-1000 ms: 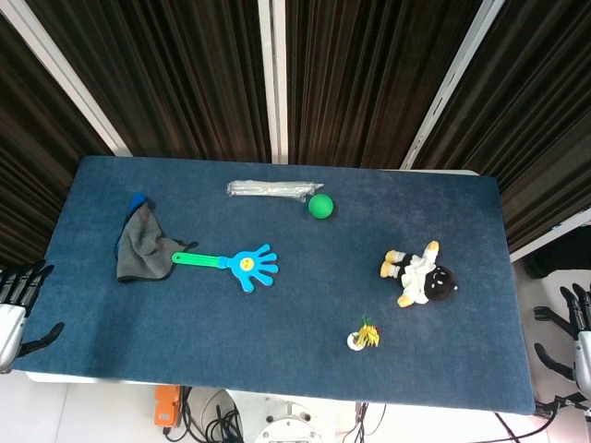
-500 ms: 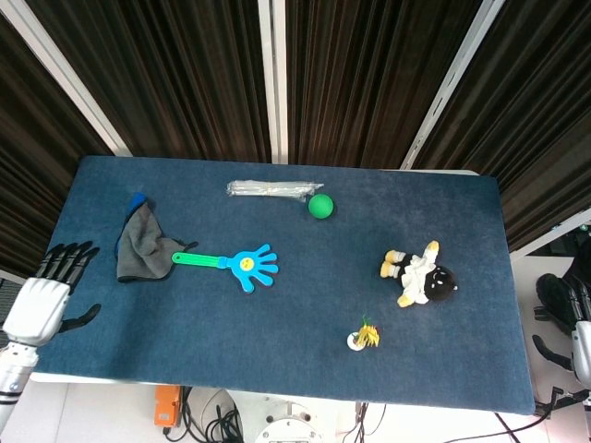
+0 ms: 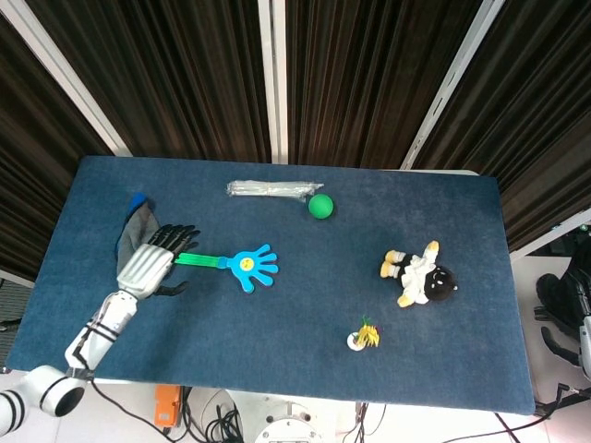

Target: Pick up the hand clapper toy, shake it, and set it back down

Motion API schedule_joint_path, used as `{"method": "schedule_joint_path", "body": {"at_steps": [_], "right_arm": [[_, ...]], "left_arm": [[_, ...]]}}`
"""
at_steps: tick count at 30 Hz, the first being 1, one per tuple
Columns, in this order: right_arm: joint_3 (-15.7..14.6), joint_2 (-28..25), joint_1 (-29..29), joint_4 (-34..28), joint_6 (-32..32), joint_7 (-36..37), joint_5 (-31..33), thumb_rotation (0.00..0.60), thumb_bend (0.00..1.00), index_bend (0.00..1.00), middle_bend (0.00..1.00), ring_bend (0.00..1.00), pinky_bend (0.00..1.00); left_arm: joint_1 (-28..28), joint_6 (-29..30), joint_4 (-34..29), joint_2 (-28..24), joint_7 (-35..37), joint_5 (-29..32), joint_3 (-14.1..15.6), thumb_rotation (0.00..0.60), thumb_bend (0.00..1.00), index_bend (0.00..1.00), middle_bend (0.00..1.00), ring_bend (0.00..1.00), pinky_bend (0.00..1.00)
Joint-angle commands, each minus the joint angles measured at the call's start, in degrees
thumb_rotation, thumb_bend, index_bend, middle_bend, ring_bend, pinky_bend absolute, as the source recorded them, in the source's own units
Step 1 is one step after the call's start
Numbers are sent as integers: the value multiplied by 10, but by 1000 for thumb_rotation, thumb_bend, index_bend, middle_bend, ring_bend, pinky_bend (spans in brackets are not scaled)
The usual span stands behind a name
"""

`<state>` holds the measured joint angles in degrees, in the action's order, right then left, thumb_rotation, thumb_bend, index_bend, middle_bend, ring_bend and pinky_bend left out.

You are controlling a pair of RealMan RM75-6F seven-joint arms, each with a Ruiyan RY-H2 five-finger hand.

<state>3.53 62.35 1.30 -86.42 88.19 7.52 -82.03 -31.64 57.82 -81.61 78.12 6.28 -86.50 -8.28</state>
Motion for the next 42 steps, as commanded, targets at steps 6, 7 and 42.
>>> {"method": "schedule_joint_path", "body": {"at_steps": [6, 7, 42], "right_arm": [[4, 1, 4, 13, -5, 19, 7, 600, 214, 0, 0, 0, 0], [4, 1, 4, 16, -5, 21, 8, 600, 215, 0, 0, 0, 0], [19, 8, 12, 63, -25, 67, 27, 600, 240, 0, 0, 0, 0]], "left_arm": [[-60, -70, 76, 67, -6, 51, -16, 600, 229, 68, 33, 0, 5], [-62, -74, 83, 71, -5, 56, -16, 600, 229, 70, 35, 0, 8], [-134, -173, 198, 161, 23, 126, -8, 600, 247, 292, 40, 0, 41]]}}
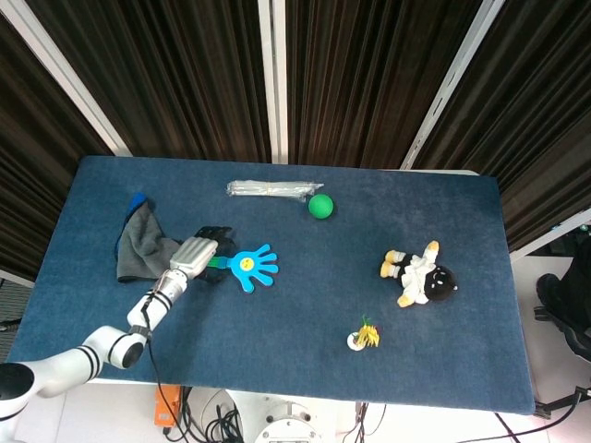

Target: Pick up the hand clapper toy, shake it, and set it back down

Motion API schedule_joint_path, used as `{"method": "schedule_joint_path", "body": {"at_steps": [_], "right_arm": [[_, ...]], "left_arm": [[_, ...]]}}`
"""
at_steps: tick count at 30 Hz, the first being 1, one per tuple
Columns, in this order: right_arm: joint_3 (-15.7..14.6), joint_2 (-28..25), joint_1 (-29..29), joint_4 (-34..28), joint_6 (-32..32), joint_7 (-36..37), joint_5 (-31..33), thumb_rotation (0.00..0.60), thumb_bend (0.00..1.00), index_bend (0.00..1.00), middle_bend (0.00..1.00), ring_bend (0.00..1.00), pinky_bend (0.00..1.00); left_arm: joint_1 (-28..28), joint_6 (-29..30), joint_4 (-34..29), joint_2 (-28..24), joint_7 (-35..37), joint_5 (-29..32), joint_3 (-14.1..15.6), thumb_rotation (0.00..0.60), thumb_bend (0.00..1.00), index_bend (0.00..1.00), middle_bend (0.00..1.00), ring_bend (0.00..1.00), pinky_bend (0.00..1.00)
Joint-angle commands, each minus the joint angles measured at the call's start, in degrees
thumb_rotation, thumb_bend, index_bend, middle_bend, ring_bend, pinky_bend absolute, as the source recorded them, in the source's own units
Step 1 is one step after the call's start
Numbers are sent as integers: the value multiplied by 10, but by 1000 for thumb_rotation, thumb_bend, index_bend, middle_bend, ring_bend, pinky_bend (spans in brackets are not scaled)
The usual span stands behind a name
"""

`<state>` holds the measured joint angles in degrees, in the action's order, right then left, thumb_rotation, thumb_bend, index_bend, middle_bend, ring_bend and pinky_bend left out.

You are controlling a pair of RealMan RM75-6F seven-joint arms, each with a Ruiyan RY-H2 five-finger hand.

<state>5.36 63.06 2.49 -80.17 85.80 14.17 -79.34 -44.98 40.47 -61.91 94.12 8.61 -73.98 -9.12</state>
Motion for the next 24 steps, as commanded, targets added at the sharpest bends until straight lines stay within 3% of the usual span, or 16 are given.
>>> {"method": "schedule_joint_path", "body": {"at_steps": [1, 16, 24], "right_arm": [[0, 1, -1, 1, -2, 0, 1, 600, 240, 0, 0, 0, 0], [3, 1, -4, -1, -12, -5, 3, 600, 255, 0, 0, 0, 0], [5, 8, -4, 8, -10, 3, 2, 600, 262, 0, 0, 0, 0]], "left_arm": [[-1, 0, 2, 1, -1, 1, 1, 600, 254, 305, 40, 0, 41], [-5, -5, 15, 10, 2, 13, 4, 600, 346, 435, 41, 0, 33], [-1, 5, 8, 12, 15, 15, 0, 600, 431, 603, 61, 0, 37]]}}
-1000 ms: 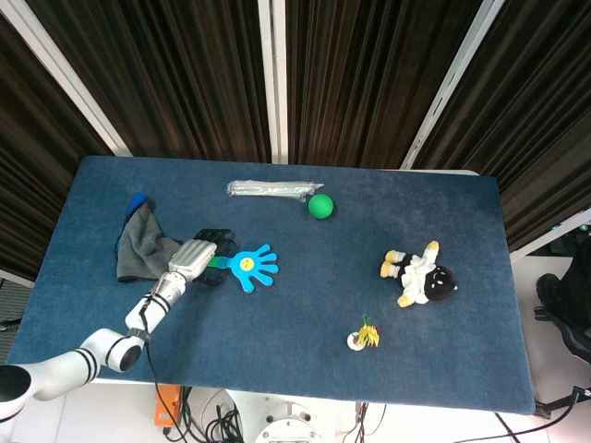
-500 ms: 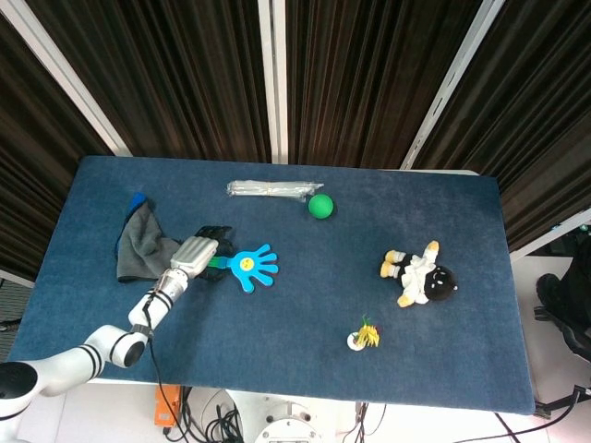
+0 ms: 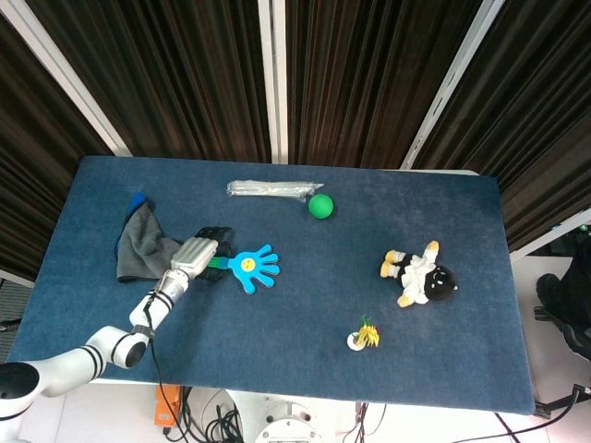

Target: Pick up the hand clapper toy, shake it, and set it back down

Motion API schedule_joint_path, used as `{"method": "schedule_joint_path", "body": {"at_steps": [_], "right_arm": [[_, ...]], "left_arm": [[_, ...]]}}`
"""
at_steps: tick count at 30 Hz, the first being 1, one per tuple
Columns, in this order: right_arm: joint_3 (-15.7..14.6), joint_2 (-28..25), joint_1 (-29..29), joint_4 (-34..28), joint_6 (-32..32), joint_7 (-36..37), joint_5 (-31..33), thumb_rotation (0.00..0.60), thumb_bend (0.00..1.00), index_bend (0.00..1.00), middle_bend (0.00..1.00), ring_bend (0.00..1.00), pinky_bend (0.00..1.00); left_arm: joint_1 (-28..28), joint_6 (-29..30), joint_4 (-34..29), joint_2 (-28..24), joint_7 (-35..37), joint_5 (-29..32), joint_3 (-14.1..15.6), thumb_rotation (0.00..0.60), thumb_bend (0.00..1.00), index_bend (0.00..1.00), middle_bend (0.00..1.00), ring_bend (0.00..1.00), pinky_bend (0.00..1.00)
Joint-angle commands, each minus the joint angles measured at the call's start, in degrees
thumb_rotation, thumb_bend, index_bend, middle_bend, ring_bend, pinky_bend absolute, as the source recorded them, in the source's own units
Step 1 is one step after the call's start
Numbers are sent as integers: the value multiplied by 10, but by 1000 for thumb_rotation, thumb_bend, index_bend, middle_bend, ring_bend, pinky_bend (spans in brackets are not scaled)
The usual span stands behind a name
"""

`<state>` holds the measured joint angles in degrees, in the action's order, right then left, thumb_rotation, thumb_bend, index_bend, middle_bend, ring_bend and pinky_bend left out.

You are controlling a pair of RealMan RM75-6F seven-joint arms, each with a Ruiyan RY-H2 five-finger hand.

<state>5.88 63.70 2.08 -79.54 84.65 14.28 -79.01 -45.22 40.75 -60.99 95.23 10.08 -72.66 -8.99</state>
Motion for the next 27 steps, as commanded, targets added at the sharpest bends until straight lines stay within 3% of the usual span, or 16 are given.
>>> {"method": "schedule_joint_path", "body": {"at_steps": [1, 8, 17, 20, 23, 27], "right_arm": [[0, 2, 0, 4, 1, 2, -2, 600, 262, 0, 0, 0, 0], [-1, 5, 0, 10, -4, 9, -2, 600, 262, 0, 0, 0, 0], [-2, 7, -2, 15, -11, 16, -4, 600, 265, 0, 0, 0, 0], [-2, 7, -3, 15, -12, 16, -3, 600, 265, 0, 0, 0, 0], [-2, 7, -3, 15, -13, 16, -3, 600, 265, 0, 0, 0, 0], [-2, 7, -3, 15, -14, 16, -3, 600, 264, 0, 0, 0, 0]], "left_arm": [[2, 6, -3, 1, 1, 3, -3, 600, 441, 620, 64, 0, 41], [13, 37, -19, 2, 31, 12, -22, 600, 484, 676, 177, 35, 164], [21, 57, -2, 9, 51, 0, -19, 600, 486, 667, 557, 413, 616], [21, 65, 3, 11, 47, -6, -18, 600, 484, 661, 603, 611, 747], [21, 66, 3, 11, 47, -4, -19, 600, 483, 654, 621, 715, 812], [21, 63, 2, 10, 49, -3, -18, 600, 483, 644, 730, 809, 891]]}}
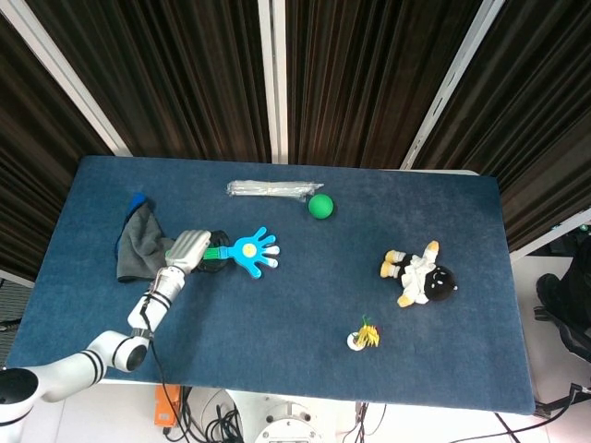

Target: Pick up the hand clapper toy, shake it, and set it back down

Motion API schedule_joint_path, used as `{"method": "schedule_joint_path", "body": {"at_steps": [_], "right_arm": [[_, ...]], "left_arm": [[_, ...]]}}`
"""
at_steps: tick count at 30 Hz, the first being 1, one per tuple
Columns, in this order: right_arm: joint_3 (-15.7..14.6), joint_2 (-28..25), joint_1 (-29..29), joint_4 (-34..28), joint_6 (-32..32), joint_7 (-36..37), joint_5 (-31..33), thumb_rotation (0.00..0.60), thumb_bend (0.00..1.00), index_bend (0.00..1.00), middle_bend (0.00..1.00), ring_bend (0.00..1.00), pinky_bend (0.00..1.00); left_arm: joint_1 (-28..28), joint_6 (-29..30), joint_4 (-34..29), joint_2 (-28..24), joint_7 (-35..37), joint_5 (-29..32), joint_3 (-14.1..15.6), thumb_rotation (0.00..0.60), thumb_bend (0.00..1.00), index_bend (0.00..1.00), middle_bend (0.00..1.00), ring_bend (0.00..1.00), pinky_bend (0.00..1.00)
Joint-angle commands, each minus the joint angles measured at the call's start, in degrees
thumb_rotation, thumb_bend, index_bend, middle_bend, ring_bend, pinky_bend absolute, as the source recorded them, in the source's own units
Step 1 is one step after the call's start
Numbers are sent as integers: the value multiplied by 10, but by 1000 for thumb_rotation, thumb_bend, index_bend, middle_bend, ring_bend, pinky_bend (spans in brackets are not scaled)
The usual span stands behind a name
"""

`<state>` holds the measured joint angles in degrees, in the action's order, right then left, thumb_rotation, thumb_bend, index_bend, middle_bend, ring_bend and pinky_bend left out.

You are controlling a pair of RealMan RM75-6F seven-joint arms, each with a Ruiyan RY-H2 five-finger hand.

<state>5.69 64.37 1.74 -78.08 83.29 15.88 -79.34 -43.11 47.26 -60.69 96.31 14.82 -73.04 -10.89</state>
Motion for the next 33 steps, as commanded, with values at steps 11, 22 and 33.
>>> {"method": "schedule_joint_path", "body": {"at_steps": [11, 22, 33], "right_arm": [[0, -2, 1, 1, -1, 4, 1, 600, 266, 0, 0, 0, 0], [0, -6, 2, -5, -2, 0, 2, 600, 269, 0, 0, 0, 0], [-2, -9, 1, -10, -8, -4, 3, 600, 270, 0, 0, 0, 0]], "left_arm": [[-5, -12, -7, -12, 19, -17, 9, 600, 318, 397, 999, 997, 999], [-7, 33, 19, -6, 67, -71, 22, 600, 285, 189, 1000, 1000, 1000], [-1, 60, 31, 5, 73, -68, 16, 600, 283, 990, 1000, 1000, 1000]]}}
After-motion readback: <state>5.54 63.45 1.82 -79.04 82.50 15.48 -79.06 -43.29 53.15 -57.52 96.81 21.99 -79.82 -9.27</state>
